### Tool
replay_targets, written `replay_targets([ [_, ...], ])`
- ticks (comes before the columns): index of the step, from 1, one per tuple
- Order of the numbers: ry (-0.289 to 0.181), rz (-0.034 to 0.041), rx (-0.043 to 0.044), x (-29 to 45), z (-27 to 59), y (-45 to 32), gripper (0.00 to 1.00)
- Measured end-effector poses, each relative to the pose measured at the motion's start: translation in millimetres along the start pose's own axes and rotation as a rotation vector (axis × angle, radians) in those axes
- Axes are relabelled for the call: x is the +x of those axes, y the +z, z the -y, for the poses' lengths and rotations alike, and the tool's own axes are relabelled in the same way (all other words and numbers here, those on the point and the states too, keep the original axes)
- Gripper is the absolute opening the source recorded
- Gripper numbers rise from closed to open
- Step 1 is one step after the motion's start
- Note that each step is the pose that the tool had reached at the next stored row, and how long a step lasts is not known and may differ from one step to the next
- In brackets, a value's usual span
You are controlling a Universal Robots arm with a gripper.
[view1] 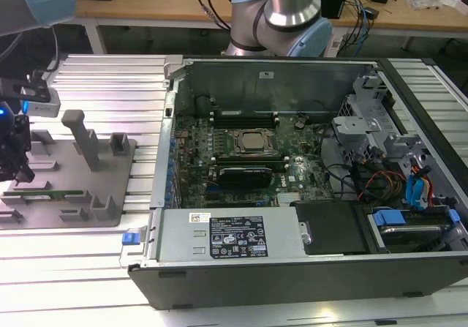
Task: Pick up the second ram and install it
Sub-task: 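Pick up the second ram and move it above second insertion slot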
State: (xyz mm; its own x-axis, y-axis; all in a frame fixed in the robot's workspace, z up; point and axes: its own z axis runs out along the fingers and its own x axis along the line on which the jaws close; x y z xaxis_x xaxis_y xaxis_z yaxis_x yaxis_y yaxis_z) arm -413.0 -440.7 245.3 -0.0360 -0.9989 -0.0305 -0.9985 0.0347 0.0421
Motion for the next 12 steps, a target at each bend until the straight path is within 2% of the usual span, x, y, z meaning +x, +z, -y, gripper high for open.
replay_targets([
  [10,-0.047,-0.0020,-0.0014,1.2,0.7,16.6,0.08],
  [12,-0.048,-0.0022,-0.0017,1.3,0.7,16.7,0.08],
])
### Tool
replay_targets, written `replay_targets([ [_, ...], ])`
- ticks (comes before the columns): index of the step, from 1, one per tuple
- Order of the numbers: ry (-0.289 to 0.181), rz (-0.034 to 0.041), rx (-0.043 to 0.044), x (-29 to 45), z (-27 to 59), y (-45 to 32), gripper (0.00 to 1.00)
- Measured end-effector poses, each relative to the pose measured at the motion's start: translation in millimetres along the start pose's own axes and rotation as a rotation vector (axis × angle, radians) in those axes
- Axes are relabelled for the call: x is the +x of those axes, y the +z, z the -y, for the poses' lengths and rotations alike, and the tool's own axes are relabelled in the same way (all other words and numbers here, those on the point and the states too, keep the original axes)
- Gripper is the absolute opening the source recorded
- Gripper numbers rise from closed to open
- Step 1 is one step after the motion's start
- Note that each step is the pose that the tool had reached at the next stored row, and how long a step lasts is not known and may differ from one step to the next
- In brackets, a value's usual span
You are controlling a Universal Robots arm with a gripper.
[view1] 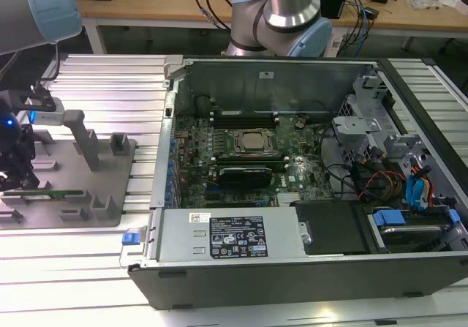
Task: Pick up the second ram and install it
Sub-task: 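Pick up the second ram and move it above second insertion slot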
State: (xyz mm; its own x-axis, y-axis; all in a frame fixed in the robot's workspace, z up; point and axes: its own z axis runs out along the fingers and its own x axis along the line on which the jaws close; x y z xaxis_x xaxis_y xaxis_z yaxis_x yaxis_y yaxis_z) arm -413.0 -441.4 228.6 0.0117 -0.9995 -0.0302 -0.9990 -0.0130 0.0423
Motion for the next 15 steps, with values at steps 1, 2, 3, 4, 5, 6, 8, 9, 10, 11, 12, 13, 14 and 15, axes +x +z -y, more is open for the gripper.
replay_targets([
  [1,0.000,0.0001,0.0002,0.0,0.1,0.2,0.08],
  [2,0.000,0.0002,0.0002,0.0,0.0,0.2,0.08],
  [3,0.000,0.0001,0.0002,0.0,0.1,0.2,0.08],
  [4,0.000,0.0002,0.0003,0.0,0.0,0.3,0.14],
  [5,0.000,0.0001,0.0002,0.0,0.1,0.3,0.14],
  [6,0.000,-0.0012,0.0002,0.0,0.1,0.4,0.22],
  [8,-0.002,-0.0036,0.0002,0.2,0.3,6.8,0.22],
  [9,-0.005,-0.0038,0.0001,0.3,0.5,9.9,0.22],
  [10,-0.007,-0.0040,0.0000,0.4,0.6,12.3,0.22],
  [11,-0.008,-0.0045,-0.0001,0.4,0.6,13.9,0.22],
  [12,-0.010,-0.0053,-0.0001,0.5,0.7,16.1,0.22],
  [13,-0.012,-0.0063,-0.0002,0.5,0.8,18.4,0.22],
  [14,-0.013,-0.0070,-0.0002,0.6,0.9,20.3,0.22],
  [15,-0.013,-0.0073,-0.0002,0.6,0.9,21.0,0.22],
])
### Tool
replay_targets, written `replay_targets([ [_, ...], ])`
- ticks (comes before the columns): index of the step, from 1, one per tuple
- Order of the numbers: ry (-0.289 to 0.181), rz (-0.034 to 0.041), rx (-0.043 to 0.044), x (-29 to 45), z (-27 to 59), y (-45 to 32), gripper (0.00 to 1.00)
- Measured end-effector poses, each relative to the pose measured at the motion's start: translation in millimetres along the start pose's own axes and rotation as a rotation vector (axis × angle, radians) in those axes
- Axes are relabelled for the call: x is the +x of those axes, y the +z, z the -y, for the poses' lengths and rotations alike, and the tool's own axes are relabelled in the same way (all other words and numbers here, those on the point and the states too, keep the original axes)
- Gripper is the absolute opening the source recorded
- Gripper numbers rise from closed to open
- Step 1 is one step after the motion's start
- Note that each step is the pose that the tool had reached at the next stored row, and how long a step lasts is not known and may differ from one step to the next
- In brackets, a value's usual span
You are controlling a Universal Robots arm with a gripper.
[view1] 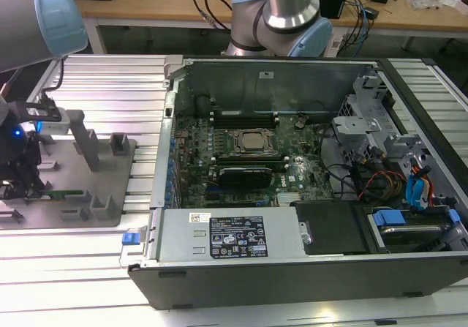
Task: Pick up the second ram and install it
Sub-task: 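Pick up the second ram and move it above second insertion slot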
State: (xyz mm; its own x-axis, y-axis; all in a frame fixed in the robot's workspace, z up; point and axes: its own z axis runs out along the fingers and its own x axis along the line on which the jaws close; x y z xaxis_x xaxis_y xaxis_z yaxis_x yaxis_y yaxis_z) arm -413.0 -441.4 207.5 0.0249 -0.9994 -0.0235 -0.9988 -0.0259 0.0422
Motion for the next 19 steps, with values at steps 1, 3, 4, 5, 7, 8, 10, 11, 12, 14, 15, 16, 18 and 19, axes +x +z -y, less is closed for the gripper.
replay_targets([
  [1,0.000,-0.0001,-0.0002,0.0,0.0,0.0,0.22],
  [3,0.000,0.0001,0.0001,0.0,0.0,0.8,0.22],
  [4,0.000,0.0000,0.0000,0.0,0.1,1.2,0.22],
  [5,0.000,-0.0001,-0.0001,0.0,0.1,1.3,0.22],
  [7,0.000,0.0001,0.0002,-0.5,0.1,1.5,0.22],
  [8,0.000,0.0000,0.0000,-0.6,0.1,1.4,0.22],
  [10,0.000,0.0000,0.0000,-0.8,0.1,1.1,0.22],
  [11,0.000,0.0001,0.0002,-0.8,0.1,-0.3,0.22],
  [12,0.000,0.0000,0.0001,-0.8,0.0,-0.4,0.22],
  [14,0.000,0.0000,0.0002,-0.8,0.0,-0.5,0.22],
  [15,0.000,0.0000,0.0001,-0.8,0.0,-0.5,0.20],
  [16,0.000,0.0000,0.0001,-0.8,0.0,-0.5,0.12],
  [18,0.000,0.0000,0.0000,-0.8,0.0,-0.7,0.09],
  [19,0.000,0.0000,0.0001,-0.8,0.0,-0.7,0.09],
])
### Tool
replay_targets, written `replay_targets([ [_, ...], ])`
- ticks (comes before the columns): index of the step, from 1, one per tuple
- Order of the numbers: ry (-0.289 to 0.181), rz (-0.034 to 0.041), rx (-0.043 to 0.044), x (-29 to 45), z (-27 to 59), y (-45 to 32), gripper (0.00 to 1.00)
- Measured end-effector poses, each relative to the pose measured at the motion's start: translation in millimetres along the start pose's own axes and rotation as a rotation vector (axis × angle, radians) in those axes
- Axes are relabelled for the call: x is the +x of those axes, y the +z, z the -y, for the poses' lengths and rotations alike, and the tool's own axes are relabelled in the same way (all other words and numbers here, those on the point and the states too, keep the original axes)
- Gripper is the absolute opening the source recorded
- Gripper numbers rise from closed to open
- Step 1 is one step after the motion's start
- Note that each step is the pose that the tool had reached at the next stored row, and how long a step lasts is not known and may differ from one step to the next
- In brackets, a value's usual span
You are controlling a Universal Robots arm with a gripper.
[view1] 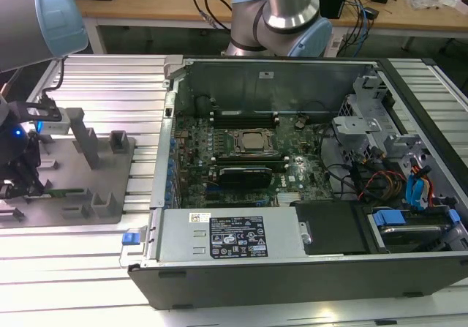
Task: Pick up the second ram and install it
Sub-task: 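Pick up the second ram and move it above second insertion slot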
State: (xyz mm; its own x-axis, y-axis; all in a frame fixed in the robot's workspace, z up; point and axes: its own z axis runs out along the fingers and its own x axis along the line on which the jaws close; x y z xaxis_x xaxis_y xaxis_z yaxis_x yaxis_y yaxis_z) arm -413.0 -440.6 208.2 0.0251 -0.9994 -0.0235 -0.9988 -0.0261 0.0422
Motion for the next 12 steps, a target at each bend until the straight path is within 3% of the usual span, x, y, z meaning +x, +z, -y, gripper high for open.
replay_targets([
  [5,0.009,0.0005,0.0003,0.0,0.0,0.0,0.09],
  [7,0.009,0.0003,0.0001,-0.1,-0.3,-5.3,0.09],
  [12,0.009,0.0004,0.0003,-0.2,-0.3,-7.0,0.09],
])
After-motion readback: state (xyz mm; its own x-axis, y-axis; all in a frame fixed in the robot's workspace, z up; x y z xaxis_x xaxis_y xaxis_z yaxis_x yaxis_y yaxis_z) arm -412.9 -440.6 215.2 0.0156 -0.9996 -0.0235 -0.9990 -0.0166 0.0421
